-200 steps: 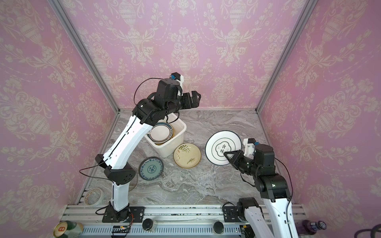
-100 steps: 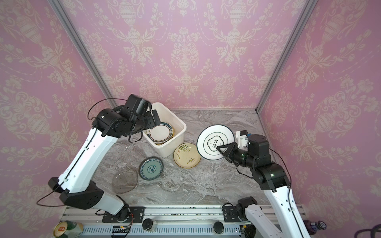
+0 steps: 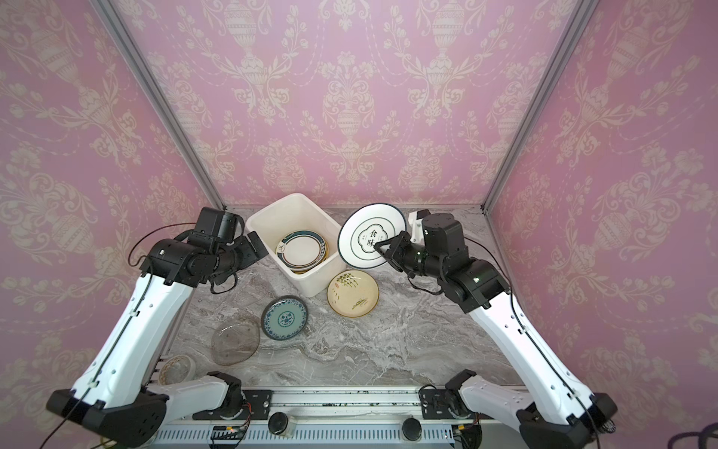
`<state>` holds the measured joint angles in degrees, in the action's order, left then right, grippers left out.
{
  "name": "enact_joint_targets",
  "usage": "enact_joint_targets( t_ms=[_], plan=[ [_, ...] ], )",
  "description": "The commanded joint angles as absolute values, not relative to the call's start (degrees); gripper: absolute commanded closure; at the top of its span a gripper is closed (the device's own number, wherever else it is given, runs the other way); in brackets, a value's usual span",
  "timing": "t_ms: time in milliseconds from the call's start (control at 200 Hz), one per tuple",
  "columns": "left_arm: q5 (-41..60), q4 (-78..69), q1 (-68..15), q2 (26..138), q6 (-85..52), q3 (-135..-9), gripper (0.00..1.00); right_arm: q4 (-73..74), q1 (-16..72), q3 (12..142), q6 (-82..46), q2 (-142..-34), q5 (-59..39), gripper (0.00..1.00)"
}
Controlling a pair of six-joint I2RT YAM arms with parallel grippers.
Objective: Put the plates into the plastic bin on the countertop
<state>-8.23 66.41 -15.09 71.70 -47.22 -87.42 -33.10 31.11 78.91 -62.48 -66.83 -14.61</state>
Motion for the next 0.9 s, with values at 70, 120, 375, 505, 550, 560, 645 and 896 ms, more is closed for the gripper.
enact_joint_targets(
  t_ms=[70, 120, 375, 505, 550, 560, 645, 896],
  plan=[
    [-2.65, 59.83, -10.21, 73.18, -45.02, -85.26, 0.01, -27.51, 36.88, 87.17, -65.63, -78.13, -10.11, 1.0],
    [-2.67, 59.29, -9.51, 73.59, -44.91, -85.0, 0.01, -26.68, 38.16, 89.47, -66.44, -81.21, -9.89, 1.0],
    [-9.19, 53.18, -8.56, 67.67, -43.12, -79.32, 0.01, -24.03, 40.69, 100.13, -72.07, -96.34, -8.79, 1.0],
    [-11.34, 51.14, -8.35, 64.95, -42.75, -77.17, 0.01, -26.03, 41.35, 108.03, -74.0, -103.98, -8.32, 1.0],
    [-11.14, 51.16, -8.29, 65.08, -42.07, -77.21, 0.01, -26.83, 41.73, 110.56, -74.92, -106.32, -8.02, 1.0],
    [-11.05, 51.18, -8.29, 65.14, -41.9, -77.24, 0.01, -26.94, 41.77, 110.98, -75.13, -106.76, -7.94, 1.0],
    [-9.73, 50.49, -8.3, 65.6, -40.58, -77.09, 0.01, -26.61, 42.43, 113.02, -78.26, -110.18, -6.42, 1.0],
    [-8.32, 48.89, -8.28, 65.74, -40.8, -75.28, 0.01, -24.19, 43.96, 115.92, -85.2, -117.64, -2.42, 1.0]
  ],
)
